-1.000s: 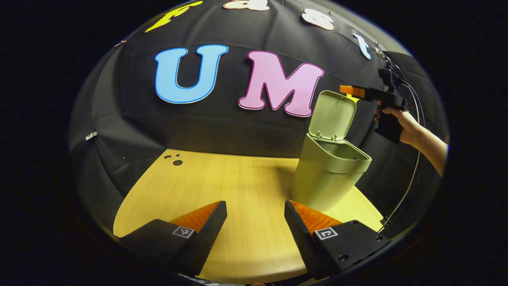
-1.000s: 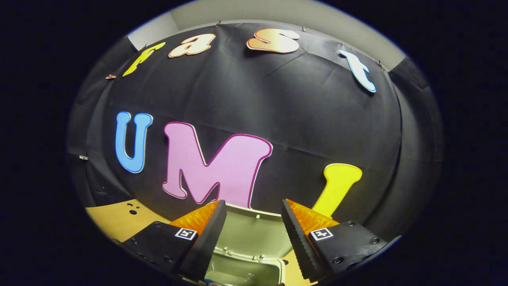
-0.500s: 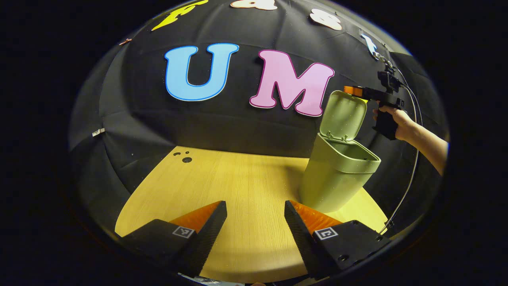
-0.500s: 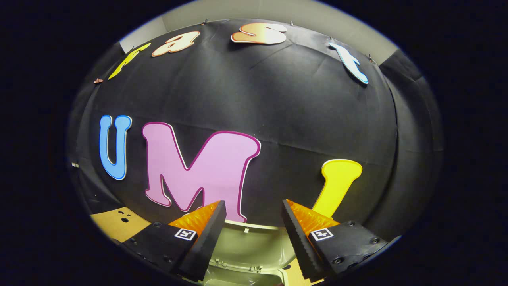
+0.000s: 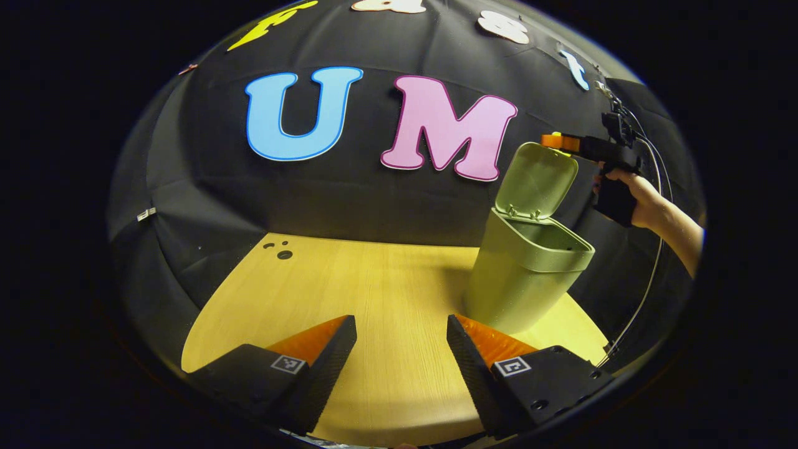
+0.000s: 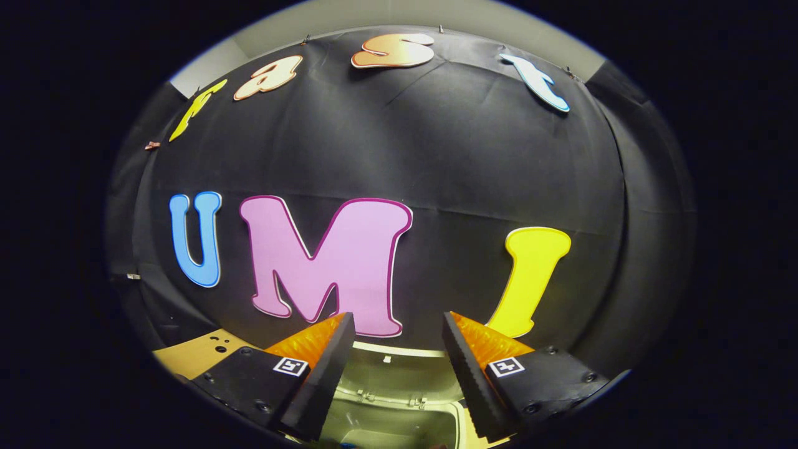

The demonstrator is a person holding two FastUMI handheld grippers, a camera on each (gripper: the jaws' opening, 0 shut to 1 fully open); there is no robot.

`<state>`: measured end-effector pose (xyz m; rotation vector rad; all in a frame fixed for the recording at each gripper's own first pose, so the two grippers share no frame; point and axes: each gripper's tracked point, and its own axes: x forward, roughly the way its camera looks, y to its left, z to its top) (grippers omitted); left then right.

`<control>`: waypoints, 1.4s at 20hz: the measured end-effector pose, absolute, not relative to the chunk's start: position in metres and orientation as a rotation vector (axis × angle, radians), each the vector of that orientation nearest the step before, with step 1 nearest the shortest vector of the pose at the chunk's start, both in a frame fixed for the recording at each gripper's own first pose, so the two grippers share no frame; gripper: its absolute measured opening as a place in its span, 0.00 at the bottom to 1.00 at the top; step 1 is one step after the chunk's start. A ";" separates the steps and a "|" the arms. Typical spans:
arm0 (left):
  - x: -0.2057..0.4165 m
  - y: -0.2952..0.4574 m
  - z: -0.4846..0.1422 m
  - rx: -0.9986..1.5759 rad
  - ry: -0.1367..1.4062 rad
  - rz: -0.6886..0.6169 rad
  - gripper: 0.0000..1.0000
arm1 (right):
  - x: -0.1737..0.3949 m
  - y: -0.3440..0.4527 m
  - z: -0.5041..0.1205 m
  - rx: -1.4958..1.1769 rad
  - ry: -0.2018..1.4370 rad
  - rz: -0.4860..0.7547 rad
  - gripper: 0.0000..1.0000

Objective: Press the lid of the desktop garbage bin to open it, pick up the crumpled paper on the desktop and throw it into the bin, then pick up the pop can on the desktop and drop it into the bin, and finally close the garbage bin lid.

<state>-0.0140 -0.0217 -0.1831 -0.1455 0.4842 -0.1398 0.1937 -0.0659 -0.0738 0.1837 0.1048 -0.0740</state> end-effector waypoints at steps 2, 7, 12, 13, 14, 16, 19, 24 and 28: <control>-0.014 -0.027 -0.184 -0.141 0.487 -0.159 0.94 | 0.182 -0.062 -0.077 0.188 0.116 -0.059 0.89; -0.012 -0.037 -0.184 -0.135 0.490 -0.191 0.94 | 0.159 -0.048 -0.091 0.168 0.166 -0.020 0.89; -0.017 -0.036 -0.185 -0.141 0.491 -0.192 0.94 | 0.135 -0.030 -0.120 0.159 0.241 0.022 0.89; -0.018 -0.035 -0.186 -0.142 0.492 -0.192 0.94 | 0.130 -0.027 -0.126 0.160 0.259 0.031 0.89; -0.018 -0.035 -0.186 -0.142 0.492 -0.191 0.94 | 0.126 -0.023 -0.133 0.162 0.273 0.042 0.89; -0.020 -0.034 -0.186 -0.142 0.493 -0.187 0.94 | 0.119 -0.017 -0.145 0.164 0.296 0.053 0.89; -0.023 -0.033 -0.186 -0.144 0.496 -0.182 0.94 | 0.110 -0.010 -0.161 0.175 0.332 0.067 0.89; -0.028 -0.033 -0.188 -0.146 0.502 -0.177 0.94 | 0.093 0.003 -0.193 0.168 0.388 0.088 0.91; -0.031 -0.033 -0.188 -0.150 0.505 -0.173 0.94 | 0.082 0.007 -0.209 0.162 0.414 0.096 0.91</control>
